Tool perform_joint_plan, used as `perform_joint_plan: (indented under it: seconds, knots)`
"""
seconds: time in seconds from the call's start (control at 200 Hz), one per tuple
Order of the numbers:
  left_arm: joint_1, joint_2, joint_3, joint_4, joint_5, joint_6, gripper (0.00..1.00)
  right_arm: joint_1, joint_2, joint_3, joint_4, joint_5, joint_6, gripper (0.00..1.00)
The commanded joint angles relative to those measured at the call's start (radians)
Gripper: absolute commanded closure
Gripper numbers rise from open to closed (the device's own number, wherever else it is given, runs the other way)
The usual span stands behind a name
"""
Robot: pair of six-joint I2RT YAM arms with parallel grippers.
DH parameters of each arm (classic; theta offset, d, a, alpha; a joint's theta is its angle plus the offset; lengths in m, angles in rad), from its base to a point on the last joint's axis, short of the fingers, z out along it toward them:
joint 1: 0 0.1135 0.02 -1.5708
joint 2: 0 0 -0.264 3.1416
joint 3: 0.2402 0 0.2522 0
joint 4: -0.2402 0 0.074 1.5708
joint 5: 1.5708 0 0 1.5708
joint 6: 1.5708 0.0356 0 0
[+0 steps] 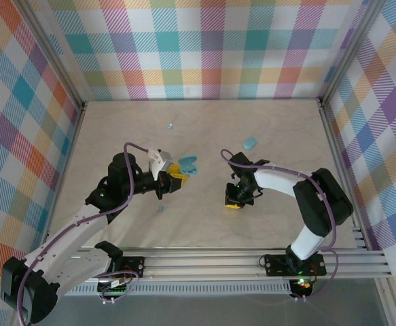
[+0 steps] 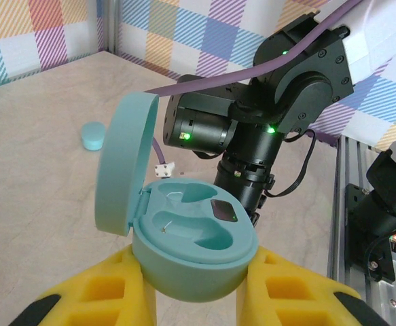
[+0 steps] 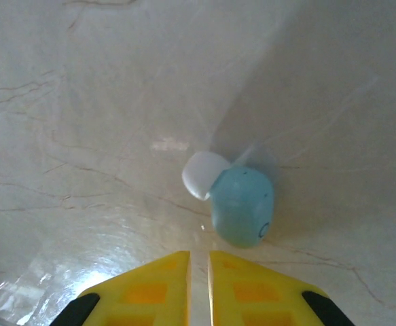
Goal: Insert the wireless bluetooth earbuds into the charging case
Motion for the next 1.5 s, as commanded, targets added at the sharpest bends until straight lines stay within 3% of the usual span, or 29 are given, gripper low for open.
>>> perform_joint_plan:
  seconds: [0.0,0.89,1.185,1.315,1.495]
  knots:
    - [0.0,0.005,0.005,0.014,0.01,0.015,0.87,-0.02,0.022,0.015,-0.013,0.043,-0.027,0.84]
    - [0.0,-0.008,0.002,-0.014,-0.004,0.033,0.87,-0.109,0.102,0.164,-0.101,0.198,-0.22,0.84]
    - [0.0,-0.01,0.005,-0.022,-0.009,0.039,0.87,-0.109,0.027,0.225,-0.222,0.264,-0.313,0.84]
    - [0.0,-0.009,0.002,-0.021,-0.01,0.038,0.87,-0.096,-0.03,0.222,-0.244,0.253,-0.312,0.83]
    - [0.0,-0.005,0.0,-0.012,-0.012,0.036,0.87,-0.005,-0.029,0.239,-0.262,0.307,-0.235,0.73]
